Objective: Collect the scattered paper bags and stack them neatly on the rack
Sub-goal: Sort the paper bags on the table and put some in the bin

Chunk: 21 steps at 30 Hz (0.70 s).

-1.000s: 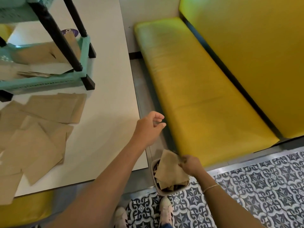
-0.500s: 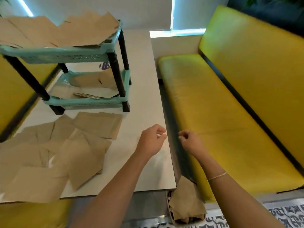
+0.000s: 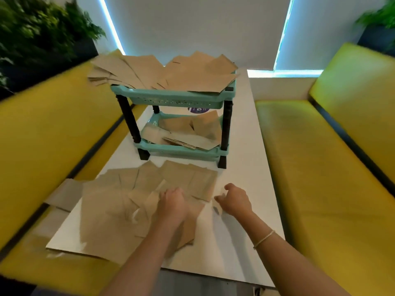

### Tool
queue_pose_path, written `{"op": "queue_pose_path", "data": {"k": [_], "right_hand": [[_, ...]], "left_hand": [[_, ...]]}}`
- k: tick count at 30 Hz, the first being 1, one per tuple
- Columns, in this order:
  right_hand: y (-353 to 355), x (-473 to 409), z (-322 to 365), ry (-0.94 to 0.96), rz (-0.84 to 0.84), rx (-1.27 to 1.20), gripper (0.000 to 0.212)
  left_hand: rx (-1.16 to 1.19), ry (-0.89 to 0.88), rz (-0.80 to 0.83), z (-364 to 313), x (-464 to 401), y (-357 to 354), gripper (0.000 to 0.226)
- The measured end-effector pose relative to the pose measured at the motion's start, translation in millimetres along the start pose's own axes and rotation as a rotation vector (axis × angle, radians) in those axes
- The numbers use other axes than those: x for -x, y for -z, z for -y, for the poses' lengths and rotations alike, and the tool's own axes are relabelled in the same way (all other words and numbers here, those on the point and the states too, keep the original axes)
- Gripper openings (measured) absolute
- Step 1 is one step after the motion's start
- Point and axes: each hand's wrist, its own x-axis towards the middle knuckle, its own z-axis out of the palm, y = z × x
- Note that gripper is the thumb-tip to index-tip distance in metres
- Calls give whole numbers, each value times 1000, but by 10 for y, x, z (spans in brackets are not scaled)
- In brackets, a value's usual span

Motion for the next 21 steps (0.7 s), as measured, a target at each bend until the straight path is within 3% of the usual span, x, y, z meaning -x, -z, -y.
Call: {"op": "queue_pose_path", "data": {"k": [5, 12, 16, 21], "right_hand": [[-199, -260, 397, 18, -60, 85, 48], [-335, -562, 624, 114, -56, 265, 75], [-287, -613, 635, -5, 0, 191, 76], [-140, -477, 630, 62, -28, 14, 34]], "left_hand": [[-131, 1, 113, 404, -239, 86, 73], [-220, -51, 209, 627, -410, 125, 101], [-126, -36, 215, 615, -393, 167, 84], [142, -131, 239, 623, -464, 320, 46]]}}
